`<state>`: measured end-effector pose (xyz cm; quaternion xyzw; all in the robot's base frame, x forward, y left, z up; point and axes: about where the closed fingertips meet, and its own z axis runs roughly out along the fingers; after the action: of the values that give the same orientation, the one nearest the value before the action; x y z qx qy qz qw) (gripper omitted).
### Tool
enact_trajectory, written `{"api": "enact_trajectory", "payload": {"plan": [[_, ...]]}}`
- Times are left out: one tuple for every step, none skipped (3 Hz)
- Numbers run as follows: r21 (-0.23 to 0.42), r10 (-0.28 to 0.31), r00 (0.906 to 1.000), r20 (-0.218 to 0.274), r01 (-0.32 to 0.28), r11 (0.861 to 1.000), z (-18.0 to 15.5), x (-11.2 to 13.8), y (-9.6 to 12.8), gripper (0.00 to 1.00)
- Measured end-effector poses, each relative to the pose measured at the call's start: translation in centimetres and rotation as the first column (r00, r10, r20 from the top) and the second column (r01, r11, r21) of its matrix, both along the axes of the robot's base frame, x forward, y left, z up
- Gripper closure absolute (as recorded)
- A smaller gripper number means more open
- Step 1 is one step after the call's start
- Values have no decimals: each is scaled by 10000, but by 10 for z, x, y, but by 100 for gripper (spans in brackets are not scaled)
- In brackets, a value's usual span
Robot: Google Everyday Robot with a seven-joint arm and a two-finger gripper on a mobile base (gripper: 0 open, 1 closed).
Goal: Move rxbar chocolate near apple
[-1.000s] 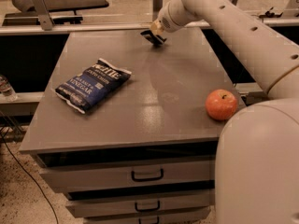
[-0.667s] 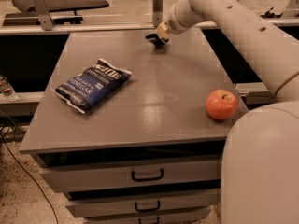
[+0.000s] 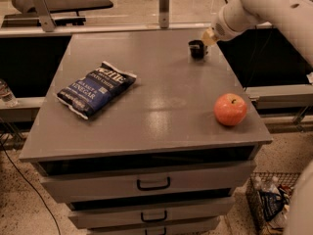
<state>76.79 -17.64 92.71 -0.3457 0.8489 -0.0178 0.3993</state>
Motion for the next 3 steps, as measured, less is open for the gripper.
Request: {"api": "enact_trajectory", "payload": {"plan": [[-223, -804, 9957, -457, 795, 9966, 5, -38, -42, 100], [-141, -941, 9892, -1127, 931, 9956, -5, -67, -48, 100], [91, -798, 9799, -1827, 828, 9965, -22, -88, -37, 100]]}}
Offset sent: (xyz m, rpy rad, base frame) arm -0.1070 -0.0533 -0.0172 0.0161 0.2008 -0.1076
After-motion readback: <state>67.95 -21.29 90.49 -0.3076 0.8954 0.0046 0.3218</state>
